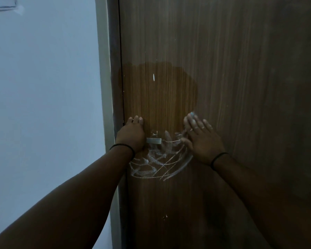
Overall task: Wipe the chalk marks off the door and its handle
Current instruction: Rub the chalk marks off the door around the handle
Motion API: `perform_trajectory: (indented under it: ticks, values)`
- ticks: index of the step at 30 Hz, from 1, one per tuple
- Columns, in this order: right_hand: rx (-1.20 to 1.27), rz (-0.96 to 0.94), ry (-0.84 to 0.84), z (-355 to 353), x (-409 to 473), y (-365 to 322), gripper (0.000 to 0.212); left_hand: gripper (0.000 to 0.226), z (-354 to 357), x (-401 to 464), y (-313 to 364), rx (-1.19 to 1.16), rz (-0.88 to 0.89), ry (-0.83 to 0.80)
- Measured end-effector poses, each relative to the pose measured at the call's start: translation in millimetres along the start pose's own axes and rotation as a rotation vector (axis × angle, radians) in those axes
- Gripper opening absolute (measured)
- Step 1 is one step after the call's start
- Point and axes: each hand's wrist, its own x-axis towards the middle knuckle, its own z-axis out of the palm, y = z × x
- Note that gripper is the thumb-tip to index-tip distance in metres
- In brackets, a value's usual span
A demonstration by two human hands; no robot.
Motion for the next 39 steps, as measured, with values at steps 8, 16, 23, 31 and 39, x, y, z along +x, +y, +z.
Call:
perform_trajectory:
  ticks: [8, 16, 23, 31, 39]
  values:
    - [0.042, 0.020, 0.004, 2, 7, -11, 0.076, 0.054, 1, 0, 0, -0.028, -0.006, 0.012]
    - [0.045, 0.107, 0.058, -11, 22, 5, 0.078, 0.056, 6, 1, 1, -0.040, -0.006, 0.012]
    - [-0.040, -0.110, -0.105, 27, -22, -29, 0.076, 0.055, 6, 1, -5, -0.052, -0.003, 0.019]
    - [0.029, 0.042, 0.036, 13, 10, -20, 0.076, 0.069, 7, -1, -1, -0.062, 0.007, 0.027]
    - [-0.078, 0.029, -0.017, 26, -30, 12, 0.073, 0.064, 10, -4, 1, -0.047, 0.003, 0.043]
